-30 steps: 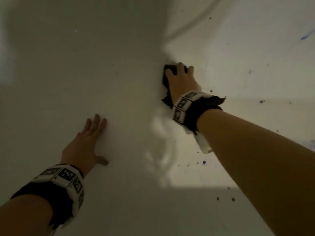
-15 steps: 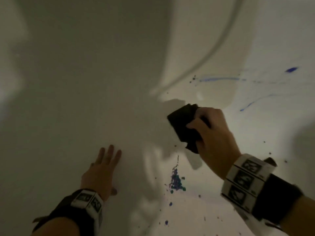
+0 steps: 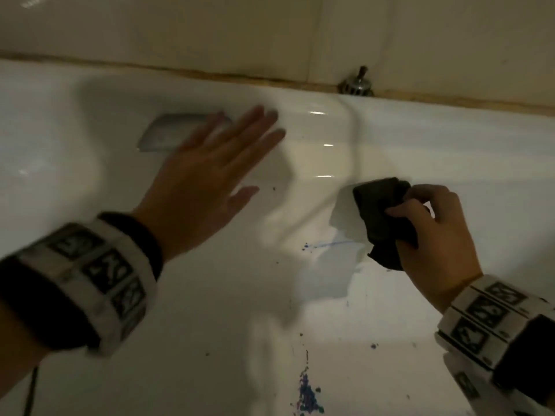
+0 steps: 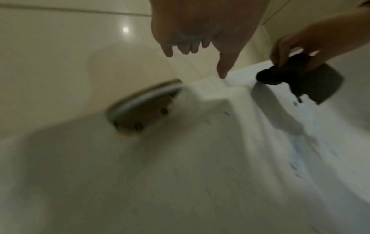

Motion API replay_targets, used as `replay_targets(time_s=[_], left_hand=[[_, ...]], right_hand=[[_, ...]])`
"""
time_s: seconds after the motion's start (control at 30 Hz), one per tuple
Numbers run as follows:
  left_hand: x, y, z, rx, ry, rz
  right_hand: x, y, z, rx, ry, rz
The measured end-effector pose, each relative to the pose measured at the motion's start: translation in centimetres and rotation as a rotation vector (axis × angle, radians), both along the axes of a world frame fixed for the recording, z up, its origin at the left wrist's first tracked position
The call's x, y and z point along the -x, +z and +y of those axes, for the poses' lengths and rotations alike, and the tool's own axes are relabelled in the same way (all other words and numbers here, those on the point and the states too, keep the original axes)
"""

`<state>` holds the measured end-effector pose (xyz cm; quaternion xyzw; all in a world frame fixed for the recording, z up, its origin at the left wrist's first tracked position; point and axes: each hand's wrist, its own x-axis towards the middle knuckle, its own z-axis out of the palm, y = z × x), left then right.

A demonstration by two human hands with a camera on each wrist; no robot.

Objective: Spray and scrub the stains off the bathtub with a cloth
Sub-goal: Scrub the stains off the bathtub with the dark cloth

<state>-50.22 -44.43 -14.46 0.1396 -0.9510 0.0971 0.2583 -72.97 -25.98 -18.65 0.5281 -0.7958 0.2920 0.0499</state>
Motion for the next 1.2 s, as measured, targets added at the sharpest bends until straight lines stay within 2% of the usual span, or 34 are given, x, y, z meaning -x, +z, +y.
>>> replay_targets(time_s=[0.13,0.2,0.27,0.37,0.47,0.5,0.67,0.77,0.83,0.87,0.97,1.0,1.03,1.07,1.1,1.13,1.17,1.2], left_hand=[[1.7,4.8,-5.6,0.038,0.046,-0.37],[1.4,4.2,-7.5,0.069,0.113,-0.603],[0.7,2.4,-8.9,0.062,0.101,-0.684],[0.4,1.0,-9.8,0.111,-0.009,-0.521],[0.6,0.2,-10.4,0.154,-0.105,-0.412],[0.6,-0.1,-10.5,0.153,-0.138,-0.38],[0.5,-0.4,-10.9,0.14,-0.199,-0.361],[0.6,-0.4,-10.8,0.141,-0.193,-0.366],[0.6,-0.4,-10.7,0.136,-0.191,-0.353],[0.6,-0.4,-10.7,0.132,-0.191,-0.346],[0.5,-0.4,-10.6,0.113,-0.191,-0.33],[0.6,-0.4,-10.6,0.106,-0.195,-0.327],[0.6,-0.4,-10.6,0.099,-0.201,-0.321],[0.6,-0.5,-10.6,0.093,-0.207,-0.314],[0.6,-0.5,-10.7,0.09,-0.214,-0.304],[0.6,-0.6,-10.7,0.092,-0.218,-0.297],[0.5,-0.6,-10.8,0.095,-0.218,-0.292],[0.5,-0.6,-10.8,0.094,-0.217,-0.291]], right_hand=[[-0.7,2.9,-3.3,0.181,0.143,0.012],[-1.8,2.6,-5.7,0.205,0.292,0.263],[-2.6,1.3,-8.2,0.163,0.426,0.395],[-4.9,-1.0,-10.7,0.123,0.409,0.422],[-6.9,-2.6,-11.4,0.232,0.287,0.188],[-7.5,-3.1,-11.4,0.26,0.272,0.162],[-7.7,-5.5,-12.2,0.211,0.435,0.346],[-7.0,-5.8,-12.3,0.042,0.703,0.53],[-7.1,-6.4,-12.1,-0.181,0.853,0.62],[-7.3,-7.0,-11.8,-0.352,0.861,0.578],[-7.7,-10.9,-10.2,-0.595,0.776,0.541],[-7.8,-11.9,-9.3,-0.634,0.735,0.614],[-7.6,-12.1,-8.2,-0.611,0.697,0.524],[-7.6,-12.6,-6.9,-0.552,0.661,0.509],[-7.7,-12.4,-5.2,-0.397,0.612,0.44],[-7.9,-11.7,-3.9,-0.341,0.512,0.301],[-8.1,-10.8,-2.8,-0.193,0.419,0.263],[-7.9,-9.4,-2.4,-0.132,0.285,0.093]])
